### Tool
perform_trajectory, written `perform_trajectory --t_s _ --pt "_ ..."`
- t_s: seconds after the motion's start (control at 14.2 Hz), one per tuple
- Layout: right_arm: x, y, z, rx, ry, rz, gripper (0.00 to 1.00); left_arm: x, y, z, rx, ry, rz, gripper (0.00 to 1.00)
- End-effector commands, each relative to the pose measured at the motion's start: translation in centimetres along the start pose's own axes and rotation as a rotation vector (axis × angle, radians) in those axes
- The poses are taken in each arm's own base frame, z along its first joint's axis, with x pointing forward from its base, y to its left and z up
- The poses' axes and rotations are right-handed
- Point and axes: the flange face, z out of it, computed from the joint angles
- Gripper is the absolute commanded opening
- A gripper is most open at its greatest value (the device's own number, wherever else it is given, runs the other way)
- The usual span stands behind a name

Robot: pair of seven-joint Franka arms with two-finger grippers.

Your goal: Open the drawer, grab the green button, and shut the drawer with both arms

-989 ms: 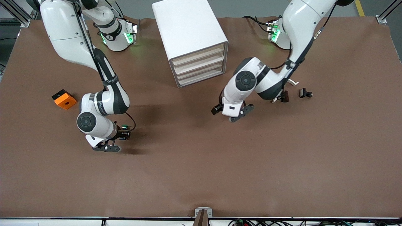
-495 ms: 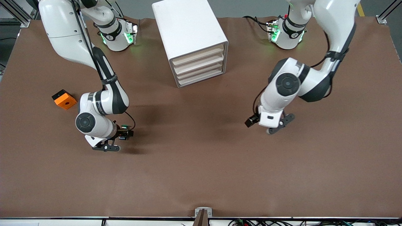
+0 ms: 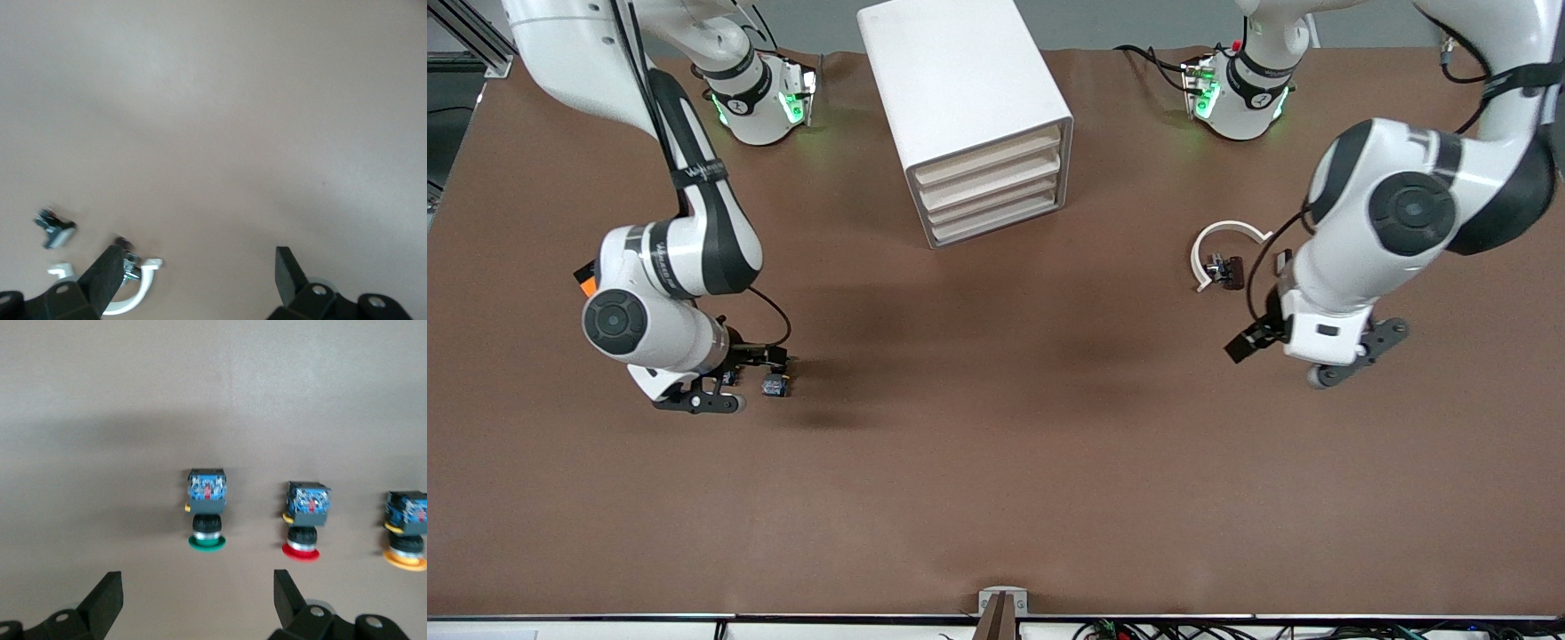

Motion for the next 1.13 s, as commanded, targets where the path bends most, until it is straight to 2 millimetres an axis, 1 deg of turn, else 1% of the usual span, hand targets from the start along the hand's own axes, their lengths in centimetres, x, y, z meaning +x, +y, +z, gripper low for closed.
perform_trajectory --t_s 0.0,0.07,0.14,0.21,0.28,0.35,0.42,0.57,0.64,0.78,0.92,1.06 --pt "-2.2 0.8 -4.7 0.019 0.002 0.011 1.0 2.7 -2.4 -3.0 0.006 0.011 0.01 1.0" --pt "-3.0 1.1 -6.8 0.026 0.007 0.011 1.0 3.7 -3.4 -3.5 0.003 0.012 0.008 1.0" --pt "-3.8 1.2 -8.3 0.028 0.007 0.007 1.0 4.1 -3.9 -4.2 -0.009 0.019 0.03 1.0" --pt "-4.6 1.4 -10.0 0.034 0.014 0.005 1.0 4.1 -4.4 -5.3 -0.014 0.035 0.057 1.0" --pt "-5.3 1.7 -11.3 0.039 0.016 0.006 1.0 4.6 -5.7 -6.0 -0.005 0.046 0.066 1.0" --pt "-6.1 2.0 -12.8 0.044 0.022 0.006 1.0 4.6 -6.8 -7.0 0.008 0.05 0.084 1.0" --pt "-6.6 2.8 -14.0 0.05 0.027 0.016 1.0 4.2 -7.5 -8.2 0.017 0.056 0.132 1.0" --pt "-8.0 3.5 -16.4 0.06 0.042 0.019 1.0 4.2 -10.0 -10.3 0.01 0.046 0.192 1.0" --pt "-8.7 4.5 -17.8 0.065 0.046 0.03 1.0 4.3 -11.4 -11.3 -0.001 0.044 0.221 1.0" --pt "-10.1 5.9 -20.2 0.072 0.055 0.044 1.0 4.4 -13.9 -12.7 -0.025 0.015 0.251 1.0" --pt "-10.6 7.5 -21.9 0.079 0.07 0.065 1.0 3.7 -15.6 -14.4 -0.029 0.011 0.309 1.0" --pt "-10.7 9.2 -23.0 0.079 0.069 0.081 1.0 2.8 -16.9 -15.7 -0.021 0.001 0.369 1.0"
